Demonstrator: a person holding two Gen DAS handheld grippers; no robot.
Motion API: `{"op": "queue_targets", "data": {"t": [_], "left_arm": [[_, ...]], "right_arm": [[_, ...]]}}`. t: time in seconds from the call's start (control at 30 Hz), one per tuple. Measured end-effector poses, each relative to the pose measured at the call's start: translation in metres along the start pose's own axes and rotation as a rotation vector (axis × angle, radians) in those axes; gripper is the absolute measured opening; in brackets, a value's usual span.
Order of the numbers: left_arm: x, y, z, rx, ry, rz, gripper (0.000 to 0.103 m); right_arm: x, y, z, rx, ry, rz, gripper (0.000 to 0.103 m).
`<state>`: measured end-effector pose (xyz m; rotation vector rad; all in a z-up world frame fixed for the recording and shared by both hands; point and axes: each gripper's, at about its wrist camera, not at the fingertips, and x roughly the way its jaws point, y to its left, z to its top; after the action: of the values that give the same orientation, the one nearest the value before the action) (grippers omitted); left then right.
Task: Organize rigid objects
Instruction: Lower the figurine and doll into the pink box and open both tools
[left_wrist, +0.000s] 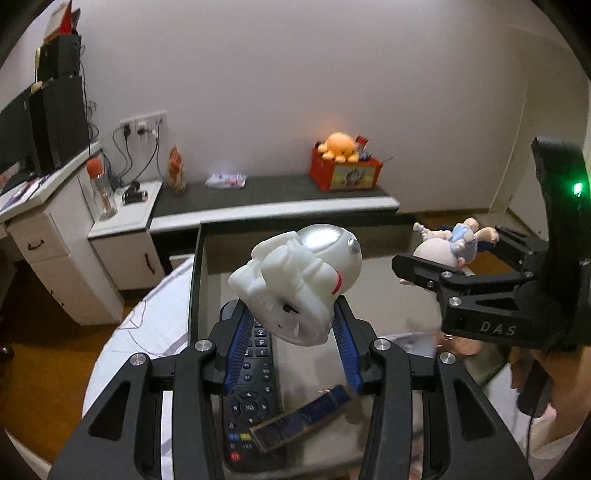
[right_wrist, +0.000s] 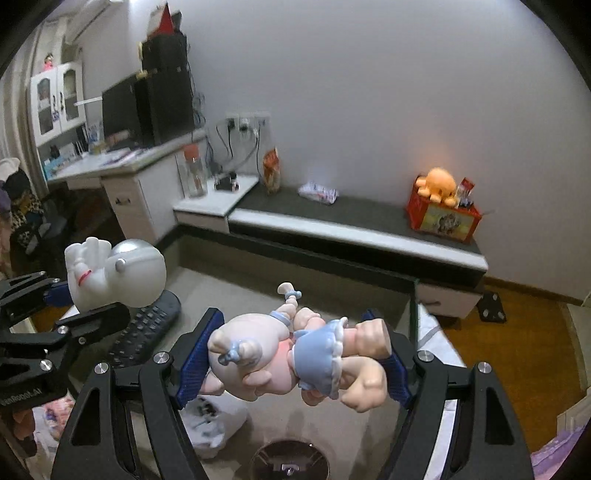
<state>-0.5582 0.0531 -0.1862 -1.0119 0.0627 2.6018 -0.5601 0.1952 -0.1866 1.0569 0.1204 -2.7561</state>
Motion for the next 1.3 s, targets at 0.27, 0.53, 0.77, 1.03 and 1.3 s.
{"op": "queue_targets", "data": {"t": [0.27,0.53,0.77,1.03,1.3], "left_arm": [[0.033,-0.005,-0.011,0.002,0.082,0.031,0.044],[0.039,-0.015,-0.017,0.028,0.123,0.06,0.044],[0.036,-0.017,-0.019,0.027,0.147,0.071,0.05],[-0.052,-0.011,-0.014,-0.039,-0.059,0.108,0.096],[-0.175,0.004,-0.054,-0.089,-0.265,0.178,0.103]], "right_arm": [[0.03,-0.005,-0.003,-0.006,0.139,0.003,0.079],[0.048,-0.007,-0.008,-0.011,0.267,0.002,0.079],[0.048,-0.017,-0.007,0.033,0.285,0.025,0.079],[-0.023,-0.013,0.001,0.063,0.078,0.011,0.081],[-0.137,0.016,-0.022,0.012,-0.139,0.012,0.086]]}}
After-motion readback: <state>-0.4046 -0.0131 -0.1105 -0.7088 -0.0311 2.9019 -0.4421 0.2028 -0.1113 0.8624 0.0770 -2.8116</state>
